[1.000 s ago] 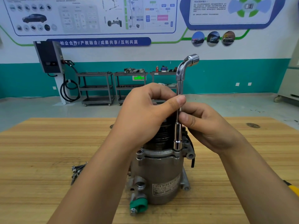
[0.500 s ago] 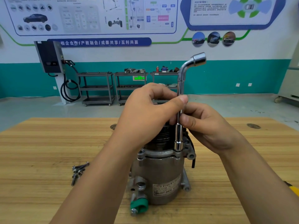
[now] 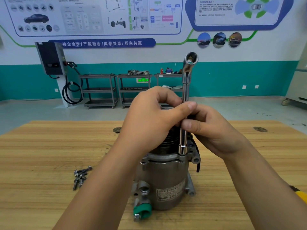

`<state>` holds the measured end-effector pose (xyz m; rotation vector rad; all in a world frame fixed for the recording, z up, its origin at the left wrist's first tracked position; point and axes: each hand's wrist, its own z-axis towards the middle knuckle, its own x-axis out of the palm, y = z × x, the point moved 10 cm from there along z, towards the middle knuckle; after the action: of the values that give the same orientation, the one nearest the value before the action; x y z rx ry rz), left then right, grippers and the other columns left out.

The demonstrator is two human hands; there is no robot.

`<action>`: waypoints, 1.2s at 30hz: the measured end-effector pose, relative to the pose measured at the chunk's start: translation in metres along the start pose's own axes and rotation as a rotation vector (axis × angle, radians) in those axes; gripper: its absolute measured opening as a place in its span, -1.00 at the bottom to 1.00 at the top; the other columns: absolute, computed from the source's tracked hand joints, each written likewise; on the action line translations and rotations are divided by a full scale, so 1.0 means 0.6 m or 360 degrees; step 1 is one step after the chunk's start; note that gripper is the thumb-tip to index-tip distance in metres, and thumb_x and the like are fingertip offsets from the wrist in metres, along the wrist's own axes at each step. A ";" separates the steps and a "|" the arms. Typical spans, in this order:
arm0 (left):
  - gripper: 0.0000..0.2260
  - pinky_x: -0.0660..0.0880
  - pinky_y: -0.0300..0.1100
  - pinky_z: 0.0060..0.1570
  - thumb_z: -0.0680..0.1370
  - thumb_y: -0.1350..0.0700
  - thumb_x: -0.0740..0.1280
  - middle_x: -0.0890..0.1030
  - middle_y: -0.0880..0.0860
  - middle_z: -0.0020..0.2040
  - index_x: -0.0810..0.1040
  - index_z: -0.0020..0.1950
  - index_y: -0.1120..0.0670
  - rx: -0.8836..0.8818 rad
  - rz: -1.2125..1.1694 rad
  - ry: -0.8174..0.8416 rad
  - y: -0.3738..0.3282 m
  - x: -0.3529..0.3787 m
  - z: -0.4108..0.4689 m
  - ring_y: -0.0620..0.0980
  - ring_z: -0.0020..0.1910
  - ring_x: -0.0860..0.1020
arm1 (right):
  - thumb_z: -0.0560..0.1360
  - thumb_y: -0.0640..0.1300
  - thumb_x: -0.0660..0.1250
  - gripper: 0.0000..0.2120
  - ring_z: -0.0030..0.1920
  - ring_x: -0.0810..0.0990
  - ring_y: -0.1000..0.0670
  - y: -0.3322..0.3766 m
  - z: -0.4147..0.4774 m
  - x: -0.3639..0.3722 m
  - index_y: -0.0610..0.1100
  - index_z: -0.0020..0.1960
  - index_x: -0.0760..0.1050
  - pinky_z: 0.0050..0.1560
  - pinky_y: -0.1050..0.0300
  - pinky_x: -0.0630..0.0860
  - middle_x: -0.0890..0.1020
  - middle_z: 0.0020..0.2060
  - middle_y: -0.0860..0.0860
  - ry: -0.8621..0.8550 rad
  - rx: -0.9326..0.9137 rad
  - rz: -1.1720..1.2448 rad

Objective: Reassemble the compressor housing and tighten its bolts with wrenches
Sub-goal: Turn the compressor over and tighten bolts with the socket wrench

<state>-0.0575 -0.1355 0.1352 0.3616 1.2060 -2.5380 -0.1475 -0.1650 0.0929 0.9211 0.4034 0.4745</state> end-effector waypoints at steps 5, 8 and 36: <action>-0.85 0.52 -0.08 0.02 0.42 -0.03 0.43 0.62 -0.11 -0.15 0.57 -0.32 -0.03 -0.0020 -0.0085 0.0125 0.007 0.003 0.004 -0.18 -0.10 0.59 | 0.43 -0.13 0.34 -0.73 0.11 0.60 -0.08 -0.005 -0.002 -0.005 -0.21 0.09 0.60 0.10 0.14 0.50 0.66 0.01 -0.09 0.0023 0.0014 0.0069; -0.83 0.50 -0.12 0.02 0.44 -0.01 0.42 0.61 -0.13 -0.15 0.58 -0.35 -0.04 -0.0001 -0.0077 0.0144 0.006 0.003 0.005 -0.21 -0.09 0.58 | 0.41 0.01 0.42 -0.69 0.10 0.60 -0.02 -0.003 -0.002 0.000 -0.13 0.08 0.63 0.09 0.19 0.48 0.68 -0.01 -0.01 0.0038 0.0008 0.0080; -0.78 0.43 -0.23 -0.22 0.43 -0.03 0.35 0.54 -0.05 -0.39 0.54 -0.41 -0.03 0.0057 -0.0216 0.0289 0.001 0.016 0.004 -0.14 -0.30 0.54 | 0.34 0.10 0.46 -0.75 -0.05 0.63 0.06 -0.006 -0.001 -0.004 -0.06 -0.11 0.66 -0.04 0.24 0.53 0.67 -0.17 0.07 -0.0010 0.0014 0.0105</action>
<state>-0.0660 -0.1392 0.1327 0.5465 1.2909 -2.6937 -0.1490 -0.1677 0.0899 0.9464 0.3708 0.5302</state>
